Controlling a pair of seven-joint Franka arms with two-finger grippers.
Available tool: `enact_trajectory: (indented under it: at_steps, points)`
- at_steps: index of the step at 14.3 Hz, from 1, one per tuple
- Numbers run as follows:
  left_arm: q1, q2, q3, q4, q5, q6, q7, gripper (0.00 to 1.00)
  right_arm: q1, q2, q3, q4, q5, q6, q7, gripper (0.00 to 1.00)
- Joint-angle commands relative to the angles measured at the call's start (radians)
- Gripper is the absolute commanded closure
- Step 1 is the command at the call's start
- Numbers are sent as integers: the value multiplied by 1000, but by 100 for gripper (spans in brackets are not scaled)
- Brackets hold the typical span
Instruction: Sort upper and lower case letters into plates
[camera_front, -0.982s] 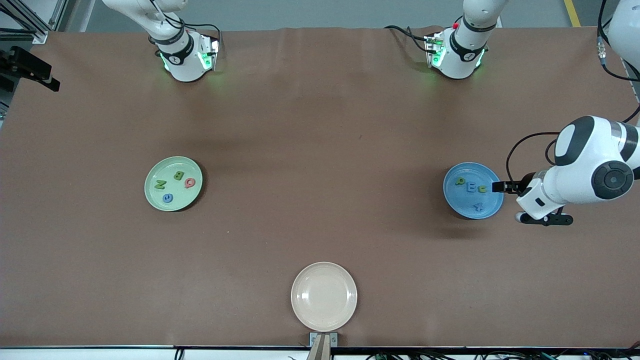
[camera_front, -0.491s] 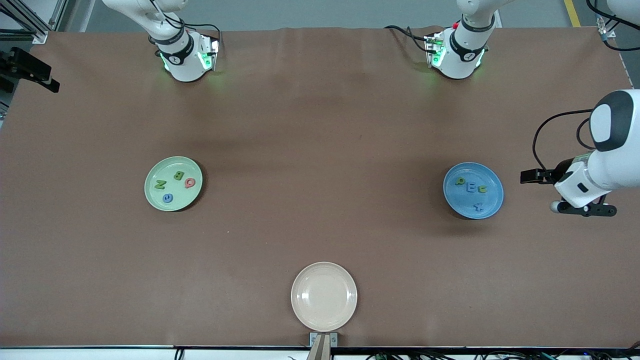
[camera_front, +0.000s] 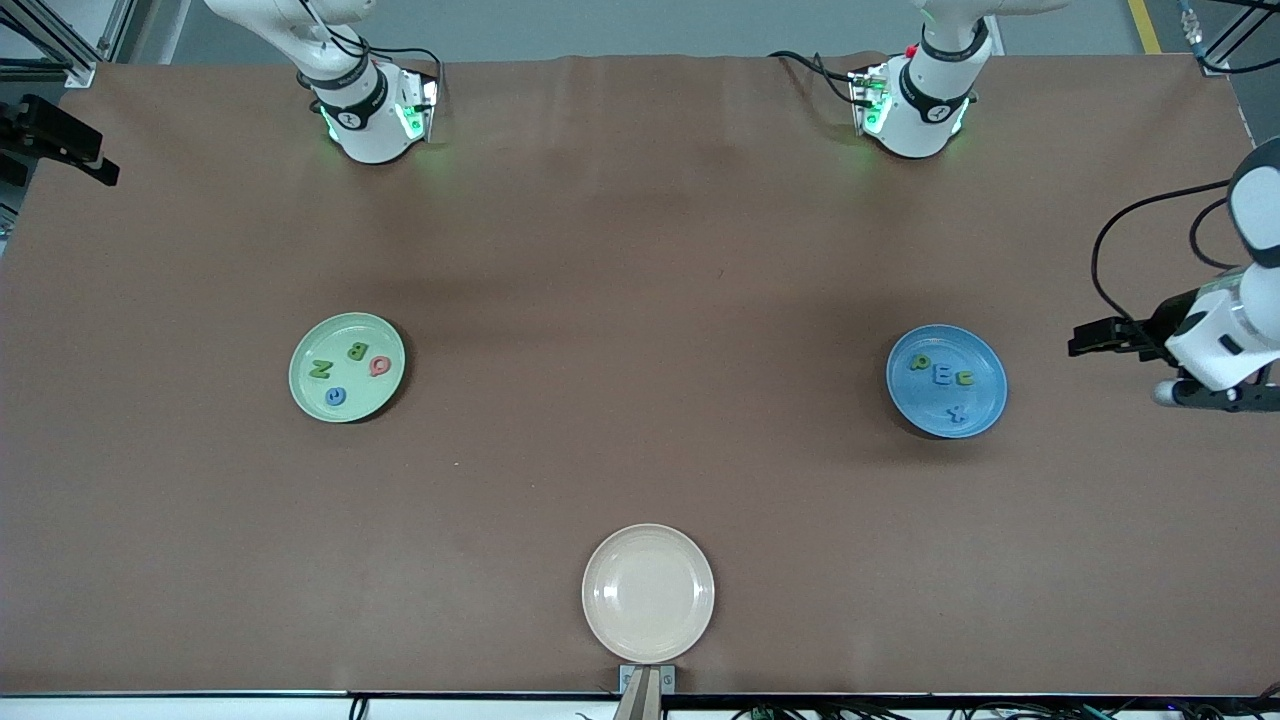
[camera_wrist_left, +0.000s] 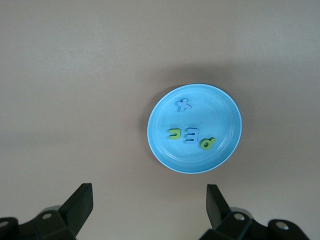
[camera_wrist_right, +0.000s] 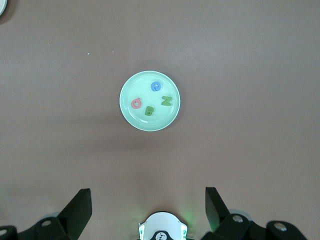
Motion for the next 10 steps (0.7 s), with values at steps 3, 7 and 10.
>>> enact_trajectory:
  at_steps: [3,7,10]
  points:
    - [-32,-78,40,-18,-43,-18,-5,0,1,-30,1,-22,-20,31,-10,0]
    - [-21,-148,36,-10,-43,-48,-46,0,3,-22,1,-5,-37,31,-11,0]
    - [-24,-182,24,-9,-36,-48,-126,0,1,-19,1,-1,-35,30,-10,0]
